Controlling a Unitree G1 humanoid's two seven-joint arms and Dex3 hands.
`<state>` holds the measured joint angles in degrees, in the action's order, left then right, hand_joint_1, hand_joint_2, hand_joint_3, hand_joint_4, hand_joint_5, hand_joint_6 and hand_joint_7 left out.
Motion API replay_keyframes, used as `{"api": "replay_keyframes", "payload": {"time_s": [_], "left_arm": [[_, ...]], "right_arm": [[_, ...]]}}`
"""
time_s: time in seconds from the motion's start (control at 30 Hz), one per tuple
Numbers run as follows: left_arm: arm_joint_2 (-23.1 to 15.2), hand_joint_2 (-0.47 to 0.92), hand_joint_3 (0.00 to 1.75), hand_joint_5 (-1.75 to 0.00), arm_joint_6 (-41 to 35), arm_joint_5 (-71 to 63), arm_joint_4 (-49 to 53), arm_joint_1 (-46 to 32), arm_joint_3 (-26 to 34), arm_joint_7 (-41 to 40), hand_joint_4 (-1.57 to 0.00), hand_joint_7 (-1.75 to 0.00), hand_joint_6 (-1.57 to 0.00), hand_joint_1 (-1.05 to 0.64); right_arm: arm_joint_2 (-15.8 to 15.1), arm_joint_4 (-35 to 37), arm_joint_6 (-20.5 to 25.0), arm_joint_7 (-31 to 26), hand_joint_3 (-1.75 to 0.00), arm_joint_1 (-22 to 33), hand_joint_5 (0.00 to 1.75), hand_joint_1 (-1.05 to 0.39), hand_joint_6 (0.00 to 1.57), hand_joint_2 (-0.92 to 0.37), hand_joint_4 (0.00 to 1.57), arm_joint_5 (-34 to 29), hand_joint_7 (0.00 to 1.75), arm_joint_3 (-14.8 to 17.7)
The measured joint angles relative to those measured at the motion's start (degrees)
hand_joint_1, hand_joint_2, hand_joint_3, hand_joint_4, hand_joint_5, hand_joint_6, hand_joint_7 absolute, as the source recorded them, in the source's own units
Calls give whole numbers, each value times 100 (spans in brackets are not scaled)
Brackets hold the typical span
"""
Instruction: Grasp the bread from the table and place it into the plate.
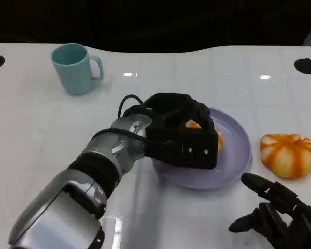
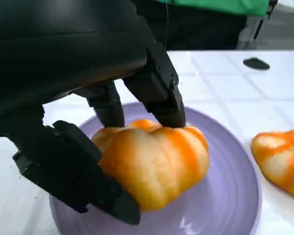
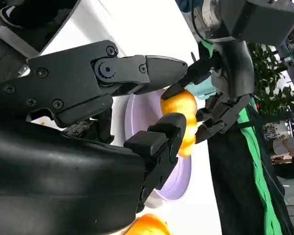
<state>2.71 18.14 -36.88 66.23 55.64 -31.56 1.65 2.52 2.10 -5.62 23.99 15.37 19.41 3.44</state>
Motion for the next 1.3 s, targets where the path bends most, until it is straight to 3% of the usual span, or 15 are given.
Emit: {"api": "replay_keyframes", "payload": {"time_s": [0.2, 0.57, 0.7, 0.8, 0.9, 1.0, 1.1, 1.2, 1.23, 1.3], "left_arm": [[-72, 92, 27, -25, 0, 110, -11, 97, 63, 409, -44, -2, -59, -68], [-417, 92, 28, -29, 143, 419, -450, 143, 327, 905, -49, -3, -63, -64], [-721, 92, 27, -38, 66, 1370, -1352, -136, 894, 2123, -63, -5, -69, -56], [-968, 92, 28, -41, 28, 1864, -2065, -462, 1266, 2393, -68, -6, -71, -54], [-1042, 92, 28, -85, -61, 2294, -2605, -1019, 1625, 2406, -70, -12, -87, -37], [-924, 92, 33, -94, -353, 3088, -3328, -1913, 2179, 2330, -69, -13, -89, -36], [-826, 92, 37, -116, -746, 3675, -3833, -2467, 2545, 2328, -72, -23, -92, -48], [-658, 92, 38, -120, -1041, 4208, -4353, -2875, 2830, 2310, -71, -25, -92, -49], [-644, 92, 45, -151, -1112, 4241, -4434, -2925, 2849, 2309, -68, -79, -79, -53], [-531, 92, 49, -169, -1634, 4885, -4911, -3186, 3068, 2368, -67, -136, -56, -56]], "right_arm": [[0, 4, -28, 31, -33, -7, 109, -74, 93, -92, 73, 1, 35, 2], [0, 8, -45, 35, -33, -15, 110, -75, 94, -92, 74, 6, 35, 11], [-5, 65, -105, 37, -34, -47, 110, -75, 94, -92, 74, -11, 35, 28], [-7, 127, -117, 59, -33, -67, 110, -74, 94, -92, 74, 7, 35, 37], [-6, 161, -121, 86, -33, -94, 109, -75, 94, -92, 74, 18, 34, 38], [-17, 169, -130, 113, -32, -100, 109, -75, 95, -92, 74, 43, 35, 57], [-22, 164, -114, 107, -32, -105, 109, -75, 95, -92, 74, 48, 34, 54], [-27, 162, -106, 71, -32, -98, 108, -75, 95, -92, 74, 39, 34, 55], [-27, 160, -106, 71, -32, -99, 108, -75, 94, -92, 74, 39, 34, 53], [-29, 157, -95, 75, -32, -102, 108, -75, 94, -92, 74, 42, 34, 46]]}}
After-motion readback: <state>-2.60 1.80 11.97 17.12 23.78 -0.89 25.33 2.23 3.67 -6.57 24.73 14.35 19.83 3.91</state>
